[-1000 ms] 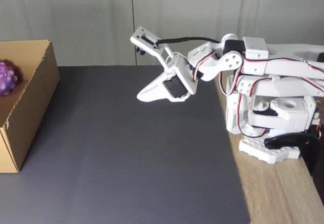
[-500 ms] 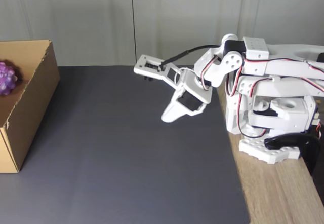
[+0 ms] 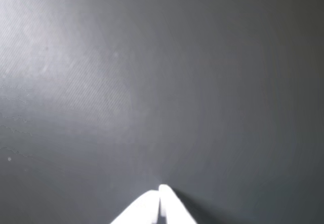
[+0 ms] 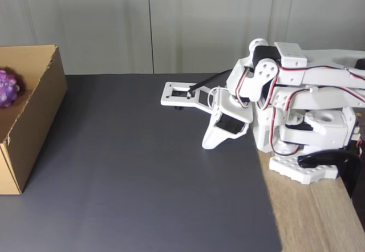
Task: Grasp a ball and put it in the box.
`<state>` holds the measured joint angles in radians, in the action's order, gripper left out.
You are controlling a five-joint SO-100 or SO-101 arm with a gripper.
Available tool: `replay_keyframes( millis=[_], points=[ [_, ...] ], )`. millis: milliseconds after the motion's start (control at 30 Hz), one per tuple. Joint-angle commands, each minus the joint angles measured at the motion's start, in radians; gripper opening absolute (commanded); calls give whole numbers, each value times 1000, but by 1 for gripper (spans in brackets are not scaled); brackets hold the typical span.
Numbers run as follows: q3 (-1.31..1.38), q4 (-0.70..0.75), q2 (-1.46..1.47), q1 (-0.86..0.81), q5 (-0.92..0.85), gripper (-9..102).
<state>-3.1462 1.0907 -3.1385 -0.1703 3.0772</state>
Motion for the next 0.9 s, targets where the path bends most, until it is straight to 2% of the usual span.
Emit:
replay_keyframes(
  millis=[0,867],
  points=[
    [0,40,8,15,2,0],
    [0,41,8,43,-14,0]
  ],
)
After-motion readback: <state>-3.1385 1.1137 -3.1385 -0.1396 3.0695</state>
